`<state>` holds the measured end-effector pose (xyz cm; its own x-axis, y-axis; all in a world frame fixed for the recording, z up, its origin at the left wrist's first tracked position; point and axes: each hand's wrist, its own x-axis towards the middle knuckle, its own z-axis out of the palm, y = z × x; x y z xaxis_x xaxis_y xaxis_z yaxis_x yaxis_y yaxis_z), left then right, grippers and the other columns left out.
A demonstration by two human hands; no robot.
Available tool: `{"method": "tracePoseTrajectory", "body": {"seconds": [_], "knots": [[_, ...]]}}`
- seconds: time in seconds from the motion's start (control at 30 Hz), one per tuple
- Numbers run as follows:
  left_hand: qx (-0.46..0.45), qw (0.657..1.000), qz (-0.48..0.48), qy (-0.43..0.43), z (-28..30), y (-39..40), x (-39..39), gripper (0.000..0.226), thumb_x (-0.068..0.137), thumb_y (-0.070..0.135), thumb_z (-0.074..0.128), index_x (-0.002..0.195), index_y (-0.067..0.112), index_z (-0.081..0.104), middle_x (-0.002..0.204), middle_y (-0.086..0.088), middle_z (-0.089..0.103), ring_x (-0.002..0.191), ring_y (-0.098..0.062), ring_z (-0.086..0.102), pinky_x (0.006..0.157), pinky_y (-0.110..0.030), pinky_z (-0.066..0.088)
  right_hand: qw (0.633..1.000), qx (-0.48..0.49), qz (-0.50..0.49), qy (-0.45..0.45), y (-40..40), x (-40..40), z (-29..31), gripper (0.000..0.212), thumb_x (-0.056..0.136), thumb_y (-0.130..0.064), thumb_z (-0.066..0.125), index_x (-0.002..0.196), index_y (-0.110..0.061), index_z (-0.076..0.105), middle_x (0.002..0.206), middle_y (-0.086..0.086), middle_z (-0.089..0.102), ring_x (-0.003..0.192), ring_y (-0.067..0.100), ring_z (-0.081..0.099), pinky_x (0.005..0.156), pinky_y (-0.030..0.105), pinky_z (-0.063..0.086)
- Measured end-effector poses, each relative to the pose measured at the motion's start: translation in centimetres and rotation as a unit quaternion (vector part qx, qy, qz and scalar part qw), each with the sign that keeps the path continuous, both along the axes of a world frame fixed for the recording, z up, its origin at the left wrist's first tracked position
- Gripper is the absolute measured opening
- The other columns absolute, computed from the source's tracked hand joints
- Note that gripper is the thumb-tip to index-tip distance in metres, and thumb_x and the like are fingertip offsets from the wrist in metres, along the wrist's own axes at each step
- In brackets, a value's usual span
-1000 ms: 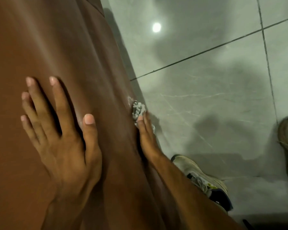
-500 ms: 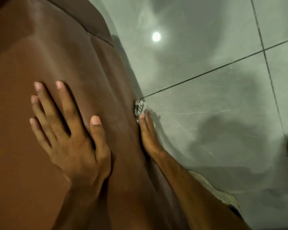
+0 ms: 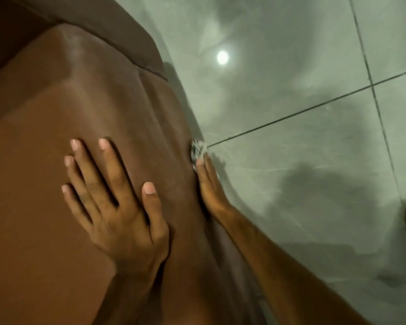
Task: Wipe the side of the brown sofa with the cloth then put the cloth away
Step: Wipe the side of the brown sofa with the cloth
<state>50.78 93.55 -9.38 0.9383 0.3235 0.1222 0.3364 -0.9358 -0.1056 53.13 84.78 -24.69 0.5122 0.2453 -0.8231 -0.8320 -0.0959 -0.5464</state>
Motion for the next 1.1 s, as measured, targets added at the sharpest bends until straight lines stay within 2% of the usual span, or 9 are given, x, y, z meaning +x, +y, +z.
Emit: {"method": "tracePoseTrajectory", "body": {"seconds": [0.1,0.3,0.47,0.63,0.77,0.83,0.93,1.03,1.1], "knots": [[0.0,1.0,0.01,0.019,0.3,-0.1,0.1,0.07,0.115,0.042,0.024,0.178,0.013,0.019,0.184,-0.022,0.02,0.173,-0.037,0.017,0.14,-0.059,0.018,0.998,0.006,0.007,0.059,-3.5,-6.4,4.6,0.055,0.109,-0.057,0.03,0.161,-0.05,0.013,0.176,-0.021,0.011,0.163,0.003,0.006,0.13,0.03,-0.002],[0.013,1.0,0.003,0.023,0.3,-0.2,0.0,0.07,0.114,0.041,0.026,0.178,0.014,0.017,0.184,-0.022,0.019,0.172,-0.038,0.017,0.138,-0.061,0.021,0.989,0.034,0.025,-0.144,1.4,2.5,4.5,0.046,0.106,-0.057,0.025,0.146,-0.075,0.011,0.176,-0.022,0.009,0.162,-0.004,0.002,0.136,0.043,0.001],[0.008,1.0,0.008,0.014,-0.2,0.0,-0.1,0.07,0.114,0.041,0.025,0.177,0.013,0.017,0.183,-0.024,0.021,0.172,-0.039,0.018,0.139,-0.06,0.019,0.999,0.003,0.017,0.027,-0.7,-2.1,1.4,0.062,0.109,-0.056,0.029,0.166,-0.037,0.012,0.177,-0.014,0.009,0.163,0.004,0.007,0.135,0.036,0.0],[0.019,0.999,0.015,0.029,0.2,-0.1,0.2,0.069,0.115,0.042,0.022,0.178,0.013,0.014,0.183,-0.025,0.02,0.172,-0.04,0.017,0.14,-0.06,0.017,0.99,-0.009,-0.028,0.136,-5.0,-11.7,8.9,0.052,0.108,-0.055,0.033,0.157,-0.06,0.015,0.174,-0.025,0.01,0.161,0.0,0.005,0.135,0.04,0.001],[0.011,1.0,0.011,0.023,0.4,-0.5,0.2,0.069,0.117,0.044,0.02,0.178,0.013,0.014,0.183,-0.025,0.018,0.172,-0.041,0.016,0.139,-0.061,0.016,0.999,0.014,-0.001,0.038,-3.7,-8.5,8.9,0.049,0.11,-0.052,0.028,0.15,-0.068,0.005,0.172,-0.032,0.004,0.159,-0.006,-0.002,0.134,0.038,-0.005],[0.016,1.0,0.002,0.013,0.2,-0.3,0.3,0.068,0.118,0.045,0.018,0.177,0.011,0.017,0.183,-0.026,0.02,0.172,-0.042,0.017,0.139,-0.062,0.016,0.999,0.017,0.031,-0.016,-2.9,-7.0,5.2,0.05,0.109,-0.053,0.028,0.154,-0.062,0.007,0.172,-0.03,0.006,0.16,-0.005,-0.001,0.133,0.034,-0.005],[-0.005,1.0,0.012,0.001,-0.2,-0.1,-0.3,0.069,0.118,0.046,0.018,0.177,0.01,0.023,0.182,-0.025,0.022,0.171,-0.042,0.022,0.137,-0.065,0.021,0.998,0.001,0.047,0.05,-4.0,-9.0,0.9,0.061,0.109,-0.056,0.027,0.166,-0.038,0.011,0.177,-0.017,0.005,0.163,0.004,0.001,0.133,0.035,-0.006],[-0.018,1.0,0.01,-0.01,0.2,0.0,-0.2,0.07,0.118,0.049,0.017,0.177,0.012,0.024,0.183,-0.023,0.023,0.17,-0.041,0.024,0.136,-0.065,0.022,0.989,-0.016,0.048,0.142,-7.9,-17.3,2.9,0.065,0.108,-0.058,0.027,0.167,-0.033,0.014,0.178,-0.007,0.012,0.165,0.015,0.009,0.134,0.041,0.002],[-0.013,1.0,0.017,-0.005,0.7,-0.3,-0.1,0.07,0.118,0.051,0.015,0.177,0.013,0.023,0.184,-0.022,0.021,0.172,-0.04,0.02,0.138,-0.062,0.018,0.977,-0.002,0.034,0.211,-11.1,-24.0,6.4,0.091,0.091,-0.083,0.036,0.166,-0.034,0.017,0.176,-0.009,0.016,0.164,0.015,0.013,0.135,0.043,0.008]]}}
